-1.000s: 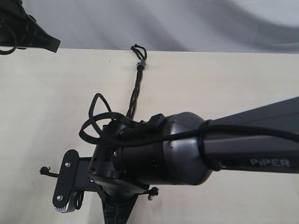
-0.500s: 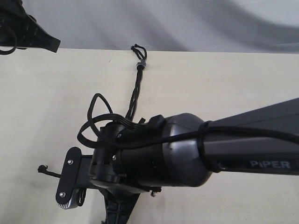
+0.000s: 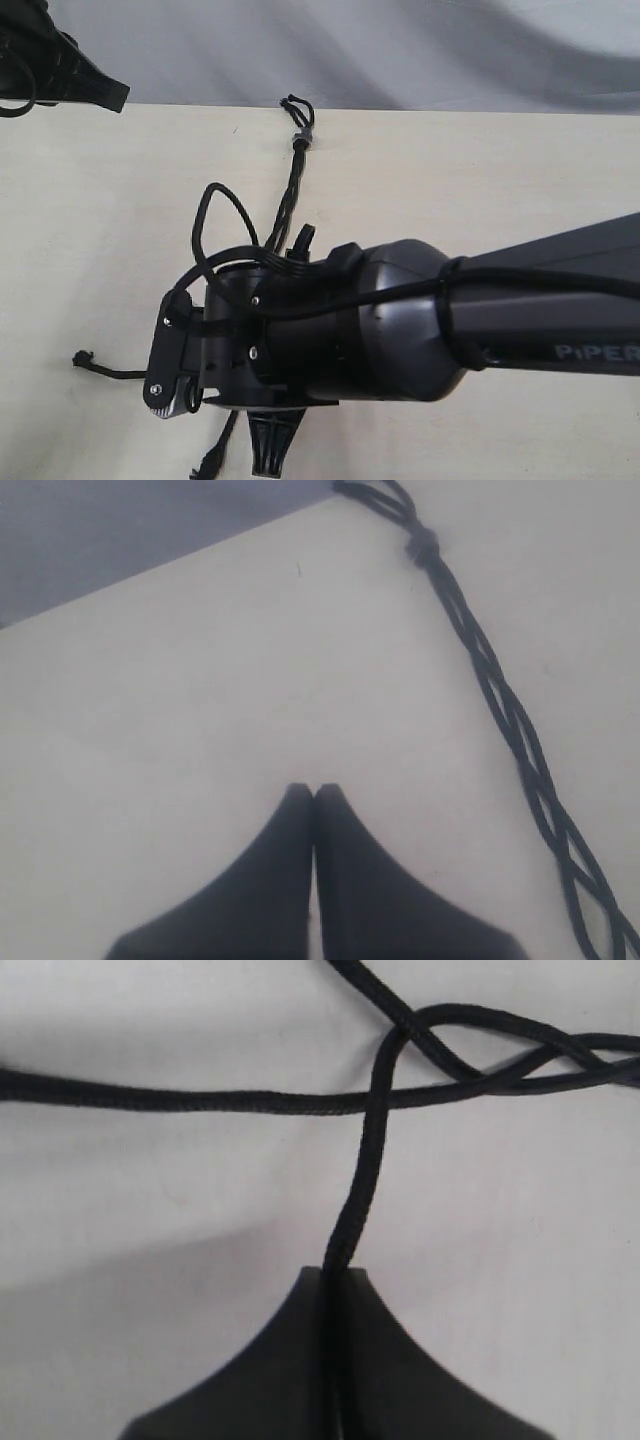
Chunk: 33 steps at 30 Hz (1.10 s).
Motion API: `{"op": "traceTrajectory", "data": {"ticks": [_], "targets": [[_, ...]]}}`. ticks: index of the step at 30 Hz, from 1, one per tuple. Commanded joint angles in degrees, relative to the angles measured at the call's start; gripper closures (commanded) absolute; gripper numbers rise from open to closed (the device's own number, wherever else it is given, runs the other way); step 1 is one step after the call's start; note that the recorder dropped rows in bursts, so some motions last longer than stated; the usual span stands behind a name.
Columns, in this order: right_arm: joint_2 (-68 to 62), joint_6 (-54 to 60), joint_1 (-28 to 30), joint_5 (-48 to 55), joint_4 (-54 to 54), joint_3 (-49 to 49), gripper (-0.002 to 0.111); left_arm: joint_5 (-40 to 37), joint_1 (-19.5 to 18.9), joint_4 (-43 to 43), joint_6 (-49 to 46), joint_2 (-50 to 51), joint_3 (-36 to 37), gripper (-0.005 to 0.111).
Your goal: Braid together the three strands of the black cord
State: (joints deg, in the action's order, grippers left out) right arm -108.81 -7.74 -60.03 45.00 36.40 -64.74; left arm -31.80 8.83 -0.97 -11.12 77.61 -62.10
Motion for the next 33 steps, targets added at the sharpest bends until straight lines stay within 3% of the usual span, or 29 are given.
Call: {"op": "traceTrajectory", "data": {"ticks": [1,18,20,22,24,27,29,33], "targets": [[-0.91,-3.95,-0.05,-0.06,4.79,1.92,0.108,-0.49,-0.15,-0.79,0.09,-0.27,0.38,0.107],[-0.91,-16.31,-0.05,-2.99,8.37,2.45,0.105,-0.5,-0.15,-1.17,0.28,-0.27,0.38,0.107],[-0.91,-17.34,-0.05,-2.89,8.37,2.45,0.091,-0.5,-0.15,-1.17,0.28,-0.27,0.38,0.107],[-0.91,-19.68,-0.05,-2.89,8.37,2.45,0.07,-0.5,-0.15,-1.17,0.28,-0.27,0.38,0.107],[-0.91,-20.98,-0.05,-1.79,8.6,2.45,0.041,-0.5,-0.15,-1.17,0.28,-0.27,0.38,0.107],[-0.01,-20.33,-0.05,2.61,9.19,1.5,0.014,-0.5,-0.15,-1.17,0.28,-0.27,0.38,0.107],[2.23,-22.04,-0.05,6.71,12.47,0.64,0.009,-0.5,-0.15,-1.17,0.28,-0.27,0.38,0.107],[10.33,-30.01,-0.05,14.22,24.34,0.68,0.009,-1.12,-0.15,-1.17,0.28,-0.27,0.38,0.107]]}}
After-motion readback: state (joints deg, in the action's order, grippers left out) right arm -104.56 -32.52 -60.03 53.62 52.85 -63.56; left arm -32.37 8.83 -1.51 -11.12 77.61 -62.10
